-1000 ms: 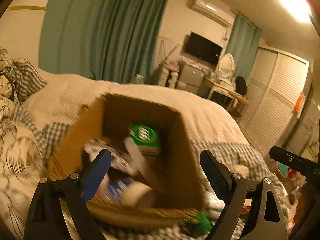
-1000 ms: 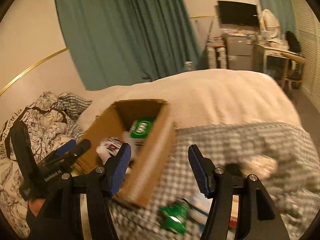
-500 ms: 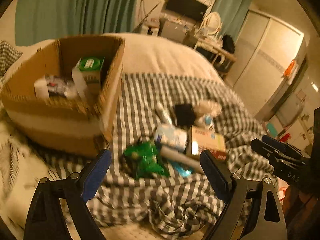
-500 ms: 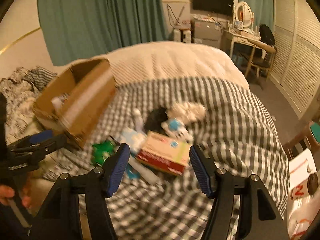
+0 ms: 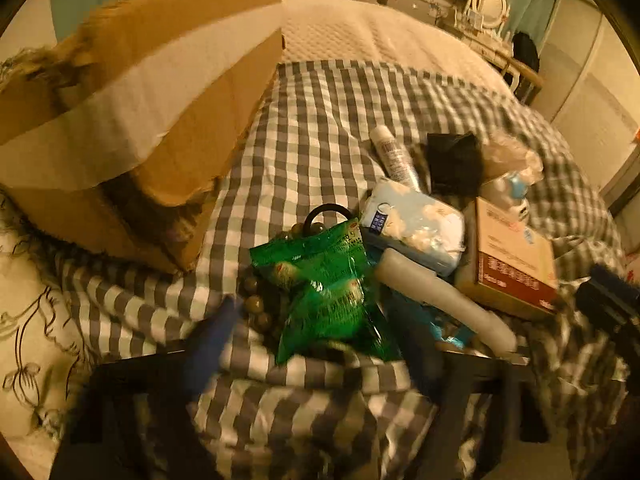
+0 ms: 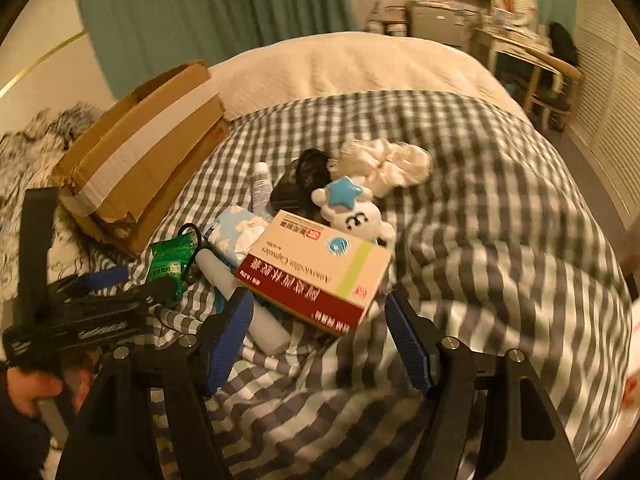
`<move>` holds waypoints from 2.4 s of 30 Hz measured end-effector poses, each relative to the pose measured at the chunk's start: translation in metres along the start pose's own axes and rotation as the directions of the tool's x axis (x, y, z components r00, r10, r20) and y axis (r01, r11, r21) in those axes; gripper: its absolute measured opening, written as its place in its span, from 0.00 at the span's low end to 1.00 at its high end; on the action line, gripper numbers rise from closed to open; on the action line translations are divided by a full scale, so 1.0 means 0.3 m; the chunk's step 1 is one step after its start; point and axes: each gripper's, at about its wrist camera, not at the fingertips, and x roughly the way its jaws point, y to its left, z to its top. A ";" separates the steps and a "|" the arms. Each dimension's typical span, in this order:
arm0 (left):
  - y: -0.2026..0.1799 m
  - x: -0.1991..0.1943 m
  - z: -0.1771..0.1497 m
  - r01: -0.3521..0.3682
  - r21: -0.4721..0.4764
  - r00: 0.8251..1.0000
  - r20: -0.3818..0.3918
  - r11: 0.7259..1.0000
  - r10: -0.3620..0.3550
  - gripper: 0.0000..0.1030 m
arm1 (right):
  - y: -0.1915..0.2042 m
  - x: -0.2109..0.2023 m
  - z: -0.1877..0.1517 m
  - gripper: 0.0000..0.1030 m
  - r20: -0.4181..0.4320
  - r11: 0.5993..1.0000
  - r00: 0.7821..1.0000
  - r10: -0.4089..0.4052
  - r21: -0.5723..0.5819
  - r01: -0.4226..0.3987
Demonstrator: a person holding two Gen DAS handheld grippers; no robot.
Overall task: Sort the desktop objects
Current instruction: 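Grasp the green snack bag with the left tool while the right tool grasps the amoxicillin box, then carry the green snack bag into the box while the right tool carries the amoxicillin box there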
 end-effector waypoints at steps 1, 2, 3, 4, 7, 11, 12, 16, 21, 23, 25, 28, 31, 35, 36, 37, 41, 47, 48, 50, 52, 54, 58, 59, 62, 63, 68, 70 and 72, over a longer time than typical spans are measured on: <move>-0.008 0.017 0.002 0.006 0.018 1.000 -0.016 1.000 -0.006 0.50 | 0.000 0.007 0.013 0.69 -0.012 1.000 1.000 0.003 -0.029 -0.003; -0.014 0.036 -0.002 0.022 0.034 0.999 -0.034 0.999 -0.021 0.44 | 0.005 0.017 0.030 0.70 -0.026 0.997 1.000 0.000 -0.072 -0.002; -0.017 0.044 -0.005 0.028 0.042 0.999 -0.038 0.999 -0.026 0.37 | 0.012 0.037 0.051 0.72 -0.064 0.991 0.998 -0.006 -0.136 -0.003; -0.021 0.047 -0.006 0.030 0.048 0.999 -0.035 0.998 -0.028 0.37 | 0.020 0.046 0.053 0.74 -0.077 0.985 0.997 -0.020 -0.175 0.006; -0.013 0.044 -0.008 0.047 0.052 0.999 -0.022 0.998 -0.046 0.36 | 0.077 0.104 0.048 0.76 -0.124 0.908 0.985 -0.121 -0.415 0.060; 0.005 0.031 -0.013 0.071 0.039 0.997 -0.004 0.997 -0.071 0.34 | 0.106 0.190 0.021 0.77 -0.200 0.825 0.970 -0.140 -0.565 0.002; 0.006 0.028 -0.014 0.074 0.038 0.997 0.001 0.997 -0.074 0.34 | 0.108 0.217 0.024 0.77 -0.211 0.811 0.964 -0.161 -0.584 0.007; 0.009 0.014 -0.021 0.096 0.046 0.995 0.015 0.994 -0.097 0.34 | 0.115 0.267 0.051 0.87 -0.206 0.788 0.961 -0.183 -0.616 0.018; 0.009 -0.015 -0.029 0.114 0.064 0.992 0.042 0.991 -0.117 0.34 | 0.138 0.354 0.090 0.88 -0.239 0.808 0.949 -0.204 -0.588 0.025; 0.011 -0.034 -0.035 0.115 0.072 0.991 0.064 0.991 -0.120 0.34 | 0.135 0.369 0.096 0.81 -0.259 0.837 0.944 -0.204 -0.546 0.031; 0.022 -0.057 -0.038 0.126 0.071 0.987 0.088 0.989 -0.132 0.34 | 0.120 0.347 0.102 0.80 -0.267 0.885 0.950 -0.159 -0.465 0.018; 0.038 -0.098 -0.042 0.161 0.061 0.978 0.125 0.985 -0.168 0.34 | 0.096 0.269 0.091 0.79 -0.227 0.924 0.959 -0.167 -0.376 0.072; 0.040 -0.139 -0.045 0.194 0.072 0.968 0.151 0.978 -0.203 0.34 | 0.086 0.120 0.066 0.79 -0.134 0.952 0.978 -0.162 -0.280 0.120; 0.040 -0.244 -0.045 0.234 0.104 0.944 0.212 0.967 -0.251 0.33 | 0.079 -0.058 0.061 0.79 -0.059 0.986 0.991 -0.118 -0.125 0.110; 0.043 -0.269 -0.043 0.243 0.108 0.939 0.224 0.964 -0.262 0.33 | 0.082 -0.077 0.070 0.79 -0.054 0.988 0.992 -0.112 -0.109 0.105; 0.050 -0.296 -0.040 0.259 0.110 0.931 0.236 0.960 -0.278 0.33 | 0.085 -0.104 0.075 0.78 -0.041 0.990 0.993 -0.112 -0.097 0.107; 0.087 -0.392 -0.004 0.330 0.102 0.897 0.275 0.938 -0.346 0.33 | 0.167 -0.226 0.121 0.30 0.030 0.989 0.994 -0.107 -0.096 0.110; 0.126 -0.419 0.023 0.326 0.097 0.890 0.304 0.940 -0.340 0.33 | 0.273 -0.166 0.170 0.13 -0.033 0.980 0.989 -0.144 -0.142 0.138; 0.133 -0.412 0.020 0.326 0.094 0.892 0.300 0.941 -0.339 0.33 | 0.263 -0.147 0.161 0.14 -0.053 0.984 0.990 -0.134 -0.122 0.126; 0.135 -0.380 0.010 0.319 0.094 0.899 0.284 0.943 -0.332 0.33 | 0.239 -0.102 0.136 0.28 -0.077 0.991 0.990 -0.120 -0.072 0.114; 0.137 -0.351 -0.003 0.315 0.090 0.907 0.265 0.945 -0.328 0.33 | 0.210 -0.060 0.096 0.78 -0.109 0.994 0.989 -0.105 -0.018 0.103; 0.130 -0.319 -0.009 0.310 0.090 0.913 0.249 0.946 -0.323 0.33 | 0.185 -0.029 0.043 0.78 -0.142 0.996 0.987 -0.072 0.051 0.080; 0.120 -0.284 -0.019 0.283 0.104 0.923 0.241 0.954 -0.300 0.33 | 0.199 0.064 -0.067 0.82 -0.255 0.988 0.960 -0.111 0.076 0.134; 0.119 -0.278 -0.020 0.279 0.104 0.925 0.238 0.955 -0.297 0.33 | 0.203 0.081 -0.090 0.82 -0.266 0.987 0.956 -0.123 0.069 0.145; 0.121 -0.270 -0.020 0.264 0.105 0.931 0.234 0.959 -0.281 0.33 | 0.224 0.109 -0.124 0.83 -0.263 0.990 0.961 -0.081 0.090 0.108; 0.122 -0.268 -0.020 0.260 0.106 0.932 0.233 0.960 -0.278 0.33 | 0.236 0.114 -0.129 0.83 -0.267 0.989 0.959 -0.091 0.086 0.118; 0.122 -0.278 -0.023 0.250 0.108 0.932 0.242 0.962 -0.269 0.33 | 0.295 0.136 -0.151 0.84 -0.279 0.984 0.945 -0.172 0.004 0.181; 0.125 -0.296 -0.023 0.248 0.111 0.930 0.251 0.963 -0.268 0.33 | 0.299 0.131 -0.162 0.71 -0.252 0.977 0.945 -0.210 -0.014 0.213; 0.131 -0.327 -0.016 0.250 0.113 0.926 0.263 0.962 -0.272 0.33 | 0.299 0.098 -0.159 0.71 -0.210 0.977 0.955 -0.210 -0.003 0.214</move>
